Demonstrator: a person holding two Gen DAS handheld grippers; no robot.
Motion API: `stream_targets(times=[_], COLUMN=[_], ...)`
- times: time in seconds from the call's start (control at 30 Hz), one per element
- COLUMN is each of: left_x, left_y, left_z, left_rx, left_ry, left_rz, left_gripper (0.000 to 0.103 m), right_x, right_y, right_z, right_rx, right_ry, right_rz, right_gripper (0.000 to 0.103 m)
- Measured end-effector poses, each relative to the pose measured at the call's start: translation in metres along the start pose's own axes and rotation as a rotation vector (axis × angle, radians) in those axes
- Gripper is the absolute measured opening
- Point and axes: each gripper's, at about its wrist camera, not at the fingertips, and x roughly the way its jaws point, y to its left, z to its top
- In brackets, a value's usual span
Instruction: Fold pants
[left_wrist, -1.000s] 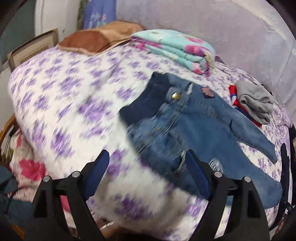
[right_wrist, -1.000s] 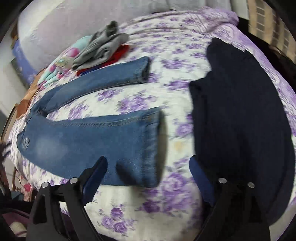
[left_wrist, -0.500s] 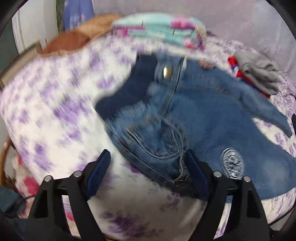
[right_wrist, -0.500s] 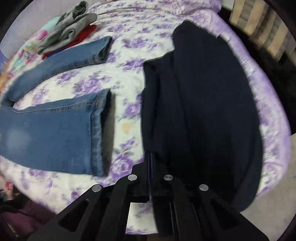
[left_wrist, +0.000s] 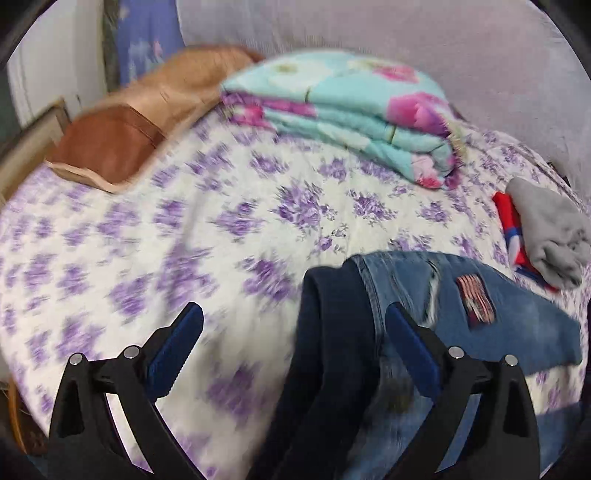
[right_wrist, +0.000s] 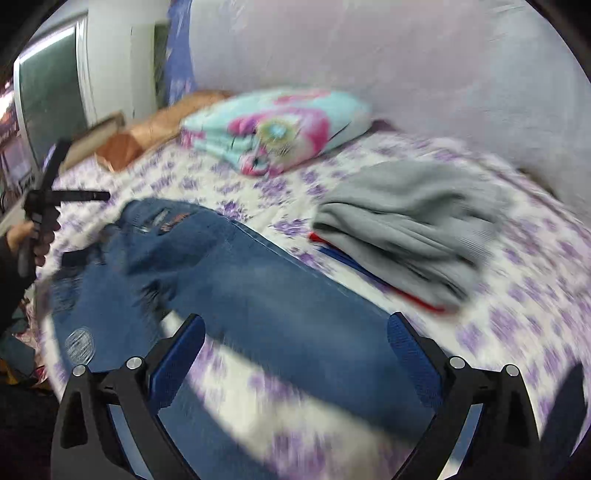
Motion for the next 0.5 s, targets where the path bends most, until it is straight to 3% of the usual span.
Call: stream_targets(times=[0.13, 0.2, 0.23, 0.27, 0.3, 0.37, 0.4, 0.5], left_x=[0.041, 0.061, 0.071, 0.08, 0.086, 0.078, 0.069, 0.028], left_y=[-0.019, -0.034, -0.041, -0.046, -0.048, -0.047, -0.047, -0.052], left_z=[0.016, 0.018, 0.018, 0.016, 0.013, 0.013, 0.014, 0.012], left_rx=[0.034, 0.095, 0.125, 0.14, 0.136, 0.121, 0.112, 0.129], left_ry=[0.078, 0.122, 0.148, 0.179, 0.201, 0.159, 0.137, 0.029], left_rz=[-0.001, 0.004, 0.021, 0.022, 0.005, -0.009, -0.041, -0.09], left_gripper=[0.096, 0.093, 0.084, 0.077, 0.07, 0.056, 0.045, 0.039], right_x=[0.095, 0.144, 0.16, 0.165, 0.162, 0.149, 0.139, 0.1], right_y=[-0.023, -0.025, -0.025, -0.026, -0.026, -0.028, -0.03, -0.026], right_z=[0.029, 0.024, 0.018, 0.017, 0.018, 0.021, 0.023, 0.023], right_rx=[-0.027, -0.057, -0.066, -0.064, -0.07, -0.054, -0.042, -0.069], right_ry=[0.145, 0.27, 0.319, 0.306, 0.283, 0.254, 0.23, 0.141], right_rz=[-0.01, -0.022, -0.013, -0.004, 0.02, 0.061, 0.076, 0.071], right_gripper=[0.095, 0.074, 0.074, 0.071, 0.047, 0.009, 0.006, 0.004])
